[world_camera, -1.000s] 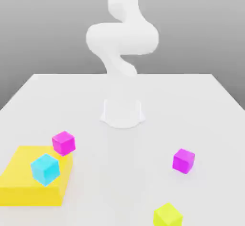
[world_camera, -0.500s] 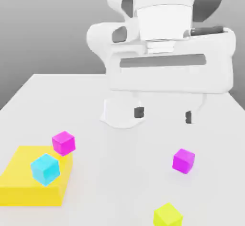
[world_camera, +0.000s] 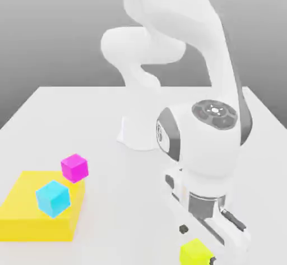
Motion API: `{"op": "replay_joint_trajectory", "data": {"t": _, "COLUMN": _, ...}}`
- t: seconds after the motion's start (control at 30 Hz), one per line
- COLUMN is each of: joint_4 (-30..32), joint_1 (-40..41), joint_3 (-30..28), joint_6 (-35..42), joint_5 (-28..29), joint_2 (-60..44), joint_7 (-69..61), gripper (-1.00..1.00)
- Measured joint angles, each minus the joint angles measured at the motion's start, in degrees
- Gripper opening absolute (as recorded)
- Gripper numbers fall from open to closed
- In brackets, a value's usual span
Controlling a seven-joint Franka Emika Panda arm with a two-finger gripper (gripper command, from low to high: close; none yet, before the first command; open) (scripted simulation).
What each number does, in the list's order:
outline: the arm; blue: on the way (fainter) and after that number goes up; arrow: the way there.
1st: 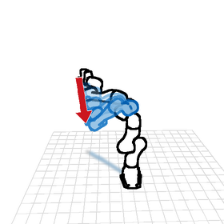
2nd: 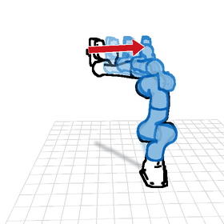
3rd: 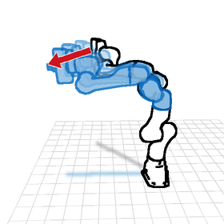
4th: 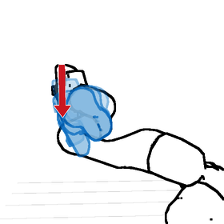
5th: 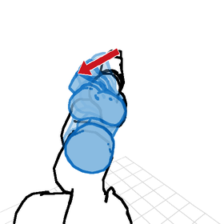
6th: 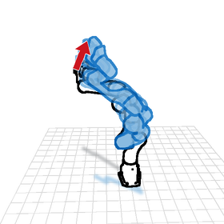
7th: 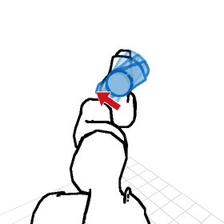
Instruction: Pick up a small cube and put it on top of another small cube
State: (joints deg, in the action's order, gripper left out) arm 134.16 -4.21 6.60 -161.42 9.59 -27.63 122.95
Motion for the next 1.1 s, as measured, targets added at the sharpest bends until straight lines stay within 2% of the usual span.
{"op": "replay_joint_trajectory", "data": {"t": 0.2, "joint_4": -0.12, "joint_1": -0.15, "joint_3": -0.18, "joint_6": -0.57, "joint_5": 0.16, "joint_2": -0.57, "joint_7": 0.14, "gripper": -1.0}}
{"op": "replay_joint_trajectory", "data": {"t": 0.4, "joint_4": 2.3, "joint_1": 1.88, "joint_3": 1.94, "joint_6": 6.81, "joint_5": -3.24, "joint_2": 9.28, "joint_7": -2.88, "gripper": -1.0}}
{"op": "replay_joint_trajectory", "data": {"t": 0.6, "joint_4": 9.92, "joint_1": 9.63, "joint_3": -1.27, "joint_6": 11.54, "joint_5": -7.26, "joint_2": 21.88, "joint_7": -15.54, "gripper": -1.0}}
{"op": "replay_joint_trajectory", "data": {"t": 0.77, "joint_4": 16.59, "joint_1": 16.52, "joint_3": -5.34, "joint_6": 15.25, "joint_5": -8.44, "joint_2": 32.3, "joint_7": -25.22, "gripper": -1.0}}
{"op": "replay_joint_trajectory", "data": {"t": 1.1, "joint_4": 29.59, "joint_1": 25.99, "joint_3": -15.37, "joint_6": 21.89, "joint_5": -4.08, "joint_2": 52.05, "joint_7": -39.22, "gripper": -1.0}}
